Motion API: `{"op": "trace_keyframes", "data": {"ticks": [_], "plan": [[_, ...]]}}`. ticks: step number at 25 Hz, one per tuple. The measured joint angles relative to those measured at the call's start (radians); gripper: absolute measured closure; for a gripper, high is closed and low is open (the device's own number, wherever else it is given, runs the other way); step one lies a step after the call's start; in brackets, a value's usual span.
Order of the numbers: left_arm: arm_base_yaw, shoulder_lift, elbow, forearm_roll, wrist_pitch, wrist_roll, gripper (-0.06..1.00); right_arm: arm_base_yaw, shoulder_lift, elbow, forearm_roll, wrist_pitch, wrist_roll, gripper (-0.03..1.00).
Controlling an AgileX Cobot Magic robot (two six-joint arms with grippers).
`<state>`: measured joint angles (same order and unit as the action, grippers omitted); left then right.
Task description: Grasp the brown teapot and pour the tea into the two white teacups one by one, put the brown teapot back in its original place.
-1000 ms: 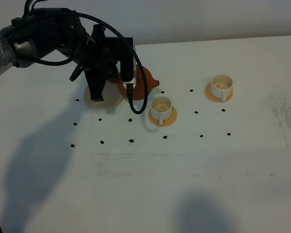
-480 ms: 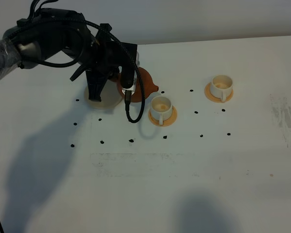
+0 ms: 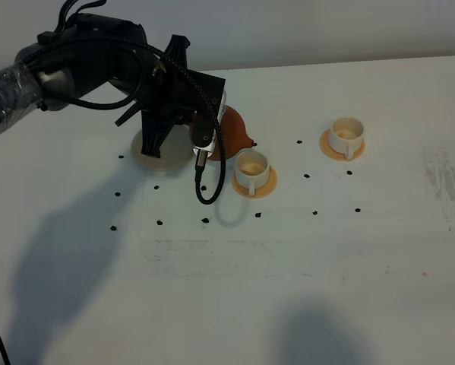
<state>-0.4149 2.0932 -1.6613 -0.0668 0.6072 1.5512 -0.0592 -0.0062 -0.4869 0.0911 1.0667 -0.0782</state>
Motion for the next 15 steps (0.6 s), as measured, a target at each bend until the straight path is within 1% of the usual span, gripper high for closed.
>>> {"op": "trace_keyframes", "data": {"ticks": [6, 15], "plan": [[-0.008, 0.000, 0.000, 0.044, -0.003, 0.005, 0.84, 0.000, 0.000, 0.000, 0.000, 0.000, 0.000, 0.45], [-0.009, 0.000, 0.000, 0.089, -0.015, 0.008, 0.84, 0.000, 0.000, 0.000, 0.000, 0.000, 0.000, 0.45]]}}
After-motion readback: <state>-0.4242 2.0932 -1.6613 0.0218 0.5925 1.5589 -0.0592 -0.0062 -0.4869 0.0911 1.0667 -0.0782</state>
